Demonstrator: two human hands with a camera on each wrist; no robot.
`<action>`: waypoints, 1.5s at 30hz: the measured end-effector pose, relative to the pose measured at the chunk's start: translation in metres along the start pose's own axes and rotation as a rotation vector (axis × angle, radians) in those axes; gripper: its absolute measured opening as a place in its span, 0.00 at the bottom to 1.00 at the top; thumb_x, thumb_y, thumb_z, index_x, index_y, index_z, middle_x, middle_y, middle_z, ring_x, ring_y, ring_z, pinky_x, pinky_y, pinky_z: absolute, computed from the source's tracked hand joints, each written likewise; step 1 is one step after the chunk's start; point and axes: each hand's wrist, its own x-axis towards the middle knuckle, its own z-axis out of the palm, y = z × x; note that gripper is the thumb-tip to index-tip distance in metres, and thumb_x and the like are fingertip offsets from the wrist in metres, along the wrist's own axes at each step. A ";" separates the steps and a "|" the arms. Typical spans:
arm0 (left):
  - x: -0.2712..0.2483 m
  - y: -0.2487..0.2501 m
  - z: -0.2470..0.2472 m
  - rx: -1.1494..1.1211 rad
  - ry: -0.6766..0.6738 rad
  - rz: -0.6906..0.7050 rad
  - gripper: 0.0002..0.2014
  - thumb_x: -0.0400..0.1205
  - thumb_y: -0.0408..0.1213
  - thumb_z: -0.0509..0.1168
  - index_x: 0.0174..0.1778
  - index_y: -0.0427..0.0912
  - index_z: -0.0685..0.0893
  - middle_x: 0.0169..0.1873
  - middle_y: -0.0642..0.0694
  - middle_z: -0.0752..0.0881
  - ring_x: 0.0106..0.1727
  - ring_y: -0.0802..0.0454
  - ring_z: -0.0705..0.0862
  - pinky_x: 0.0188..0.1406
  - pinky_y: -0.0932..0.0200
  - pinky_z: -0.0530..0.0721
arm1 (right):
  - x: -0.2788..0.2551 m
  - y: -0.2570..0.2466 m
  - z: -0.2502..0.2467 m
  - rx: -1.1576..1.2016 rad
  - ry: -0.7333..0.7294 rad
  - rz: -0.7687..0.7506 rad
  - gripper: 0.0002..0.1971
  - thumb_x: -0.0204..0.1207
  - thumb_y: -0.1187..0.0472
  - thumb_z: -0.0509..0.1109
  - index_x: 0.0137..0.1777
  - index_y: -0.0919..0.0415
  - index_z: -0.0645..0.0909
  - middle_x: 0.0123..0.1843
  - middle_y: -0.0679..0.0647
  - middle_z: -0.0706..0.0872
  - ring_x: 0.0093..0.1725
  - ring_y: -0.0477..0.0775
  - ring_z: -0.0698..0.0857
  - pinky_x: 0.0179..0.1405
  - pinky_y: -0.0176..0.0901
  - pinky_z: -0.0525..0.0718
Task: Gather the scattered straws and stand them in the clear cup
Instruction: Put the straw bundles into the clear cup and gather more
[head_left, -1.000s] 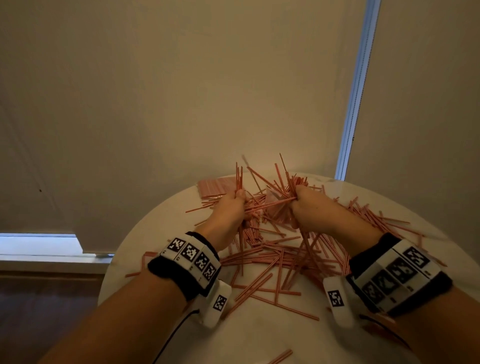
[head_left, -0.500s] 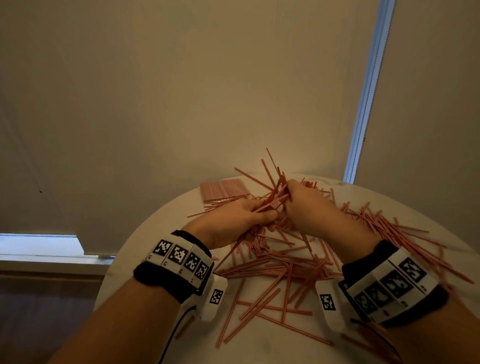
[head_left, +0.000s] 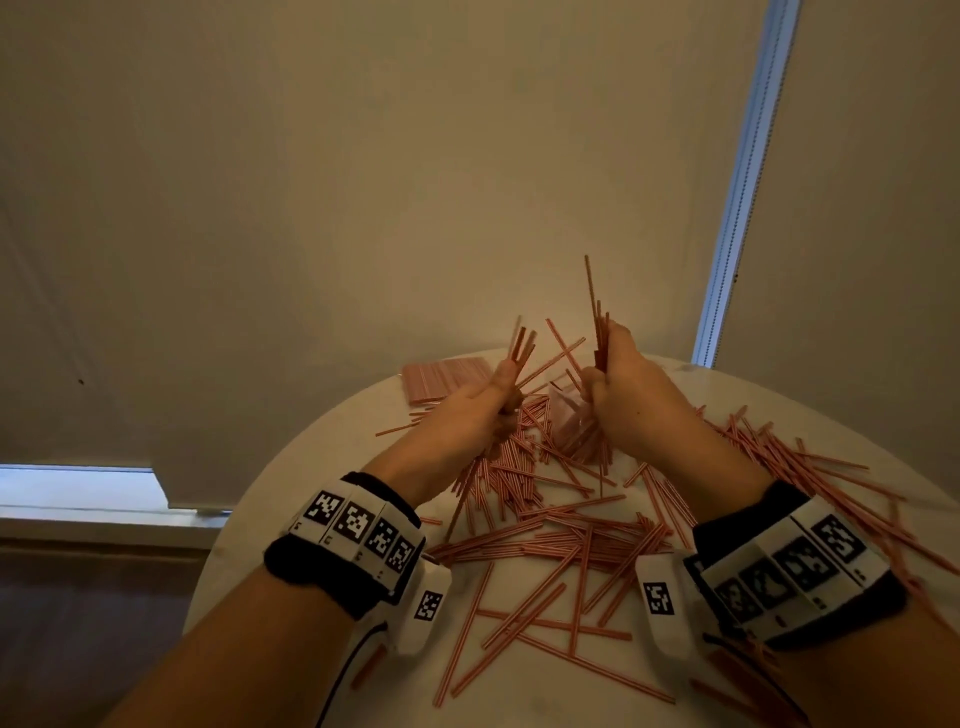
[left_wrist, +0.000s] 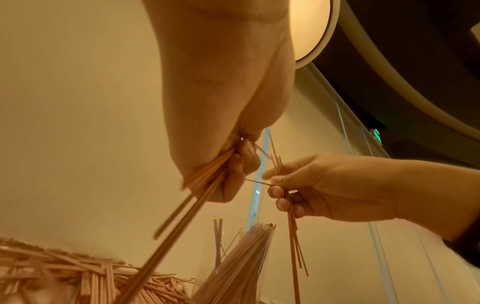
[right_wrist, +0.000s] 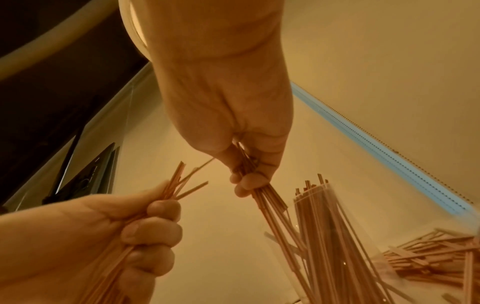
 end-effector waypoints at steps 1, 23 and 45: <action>0.001 0.000 0.000 -0.044 0.002 0.017 0.23 0.90 0.61 0.51 0.38 0.49 0.73 0.29 0.54 0.71 0.30 0.56 0.68 0.37 0.57 0.69 | 0.000 0.000 -0.002 0.038 -0.009 0.020 0.21 0.88 0.60 0.58 0.80 0.58 0.62 0.52 0.59 0.86 0.45 0.55 0.87 0.40 0.52 0.86; 0.051 -0.011 0.035 -0.048 0.339 -0.051 0.20 0.92 0.55 0.54 0.63 0.43 0.81 0.44 0.41 0.89 0.40 0.47 0.92 0.43 0.47 0.92 | -0.008 -0.013 0.017 0.002 -0.329 -0.059 0.07 0.87 0.57 0.63 0.57 0.59 0.80 0.42 0.53 0.90 0.36 0.46 0.90 0.33 0.36 0.86; 0.055 0.003 0.014 -0.342 0.224 -0.104 0.17 0.95 0.46 0.51 0.65 0.38 0.79 0.42 0.43 0.88 0.43 0.44 0.90 0.31 0.53 0.89 | 0.029 -0.016 0.022 0.720 0.052 0.139 0.06 0.80 0.67 0.73 0.54 0.59 0.83 0.49 0.57 0.90 0.43 0.53 0.93 0.45 0.50 0.93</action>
